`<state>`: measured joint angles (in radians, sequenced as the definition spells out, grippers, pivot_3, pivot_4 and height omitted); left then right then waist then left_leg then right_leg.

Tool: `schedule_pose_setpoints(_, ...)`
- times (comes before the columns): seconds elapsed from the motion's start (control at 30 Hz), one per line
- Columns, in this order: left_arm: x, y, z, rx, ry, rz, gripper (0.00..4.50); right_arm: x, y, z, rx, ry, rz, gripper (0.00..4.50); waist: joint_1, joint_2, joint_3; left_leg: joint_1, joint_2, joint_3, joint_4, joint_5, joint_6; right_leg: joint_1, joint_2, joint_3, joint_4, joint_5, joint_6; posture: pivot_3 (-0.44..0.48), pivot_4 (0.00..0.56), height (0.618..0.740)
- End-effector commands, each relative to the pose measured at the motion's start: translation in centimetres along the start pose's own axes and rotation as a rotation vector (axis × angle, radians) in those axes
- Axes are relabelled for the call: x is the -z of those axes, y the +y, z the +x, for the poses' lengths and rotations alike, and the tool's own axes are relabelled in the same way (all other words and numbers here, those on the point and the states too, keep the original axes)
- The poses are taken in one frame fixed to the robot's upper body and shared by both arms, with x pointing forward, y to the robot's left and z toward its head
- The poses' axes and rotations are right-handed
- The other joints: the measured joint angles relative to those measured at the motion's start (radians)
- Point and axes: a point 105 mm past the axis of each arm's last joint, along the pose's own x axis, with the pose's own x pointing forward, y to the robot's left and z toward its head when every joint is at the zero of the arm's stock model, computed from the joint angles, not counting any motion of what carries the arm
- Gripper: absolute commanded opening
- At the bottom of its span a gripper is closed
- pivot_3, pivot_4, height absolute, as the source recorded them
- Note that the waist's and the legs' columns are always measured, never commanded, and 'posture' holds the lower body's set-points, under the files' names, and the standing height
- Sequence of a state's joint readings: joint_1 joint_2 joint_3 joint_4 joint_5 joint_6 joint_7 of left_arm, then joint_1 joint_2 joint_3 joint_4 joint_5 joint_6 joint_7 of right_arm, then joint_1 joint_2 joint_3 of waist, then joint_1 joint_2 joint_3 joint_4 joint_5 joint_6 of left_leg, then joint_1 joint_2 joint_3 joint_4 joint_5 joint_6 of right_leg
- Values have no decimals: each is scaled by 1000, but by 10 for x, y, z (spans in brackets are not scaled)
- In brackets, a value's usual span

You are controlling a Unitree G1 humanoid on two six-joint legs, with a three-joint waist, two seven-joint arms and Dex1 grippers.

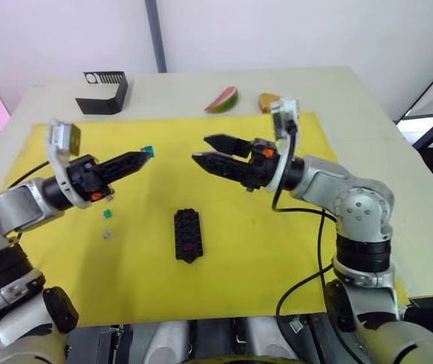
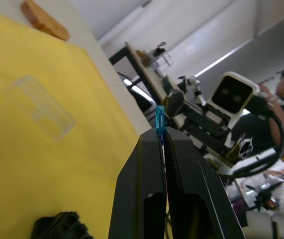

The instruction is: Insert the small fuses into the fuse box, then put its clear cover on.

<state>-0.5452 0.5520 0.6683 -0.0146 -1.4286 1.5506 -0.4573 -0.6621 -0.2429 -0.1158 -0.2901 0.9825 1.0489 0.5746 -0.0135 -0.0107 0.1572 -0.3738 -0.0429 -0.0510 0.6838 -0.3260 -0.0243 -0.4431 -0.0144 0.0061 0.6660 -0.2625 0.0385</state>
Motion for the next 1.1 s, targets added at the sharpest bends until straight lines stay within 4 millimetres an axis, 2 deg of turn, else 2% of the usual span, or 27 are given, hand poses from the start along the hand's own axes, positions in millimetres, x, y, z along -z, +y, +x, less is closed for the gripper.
schedule_pose_setpoints(0.03, -9, -19, 10, 125, -7, 38, 59, -11, 6, -1, -2, -85, 71, 4500, 1, 0, 0, 0, 0, 0, 0, 0, 0, 0, 0, 0, 0, 0, 0, 0, 150, 740)
schedule_pose_setpoints(0.27, -6, -25, 32, 226, -30, 15, 59, -6, 9, 4, 39, -109, 115, 4500, 0, 0, 0, 0, 0, 0, 0, 0, 1, 0, 0, 0, 0, 0, 0, 0, 150, 740)
schedule_pose_setpoints(0.53, 0, -24, 53, 252, -76, -10, 59, -13, 10, 8, 64, -144, 119, 4500, 0, 0, 0, 0, 0, 0, 0, 0, 1, 0, 0, 0, 0, 0, 0, 0, 150, 740)
schedule_pose_setpoints(0.63, 1, -24, 58, 255, -87, -19, 0, -15, 11, 9, 63, -147, 117, 3640, 0, 0, 0, 0, 0, 0, 0, -1, 1, 0, 0, 0, 0, 0, 0, 0, 150, 740)
schedule_pose_setpoints(0.67, 3, -24, 59, 257, -81, -19, 0, -16, 11, 10, 62, -146, 118, 3196, 0, 0, 0, 0, 0, 0, 0, -1, 2, 0, 0, 0, 0, 0, 0, 0, 150, 740)
schedule_pose_setpoints(1.1, 9, -32, 67, 274, -81, -8, 0, -15, 12, 15, 62, -125, 137, 3196, 0, 0, 0, 0, 0, 0, 0, -2, 4, 0, 0, 0, 0, 0, 0, 0, 150, 740)
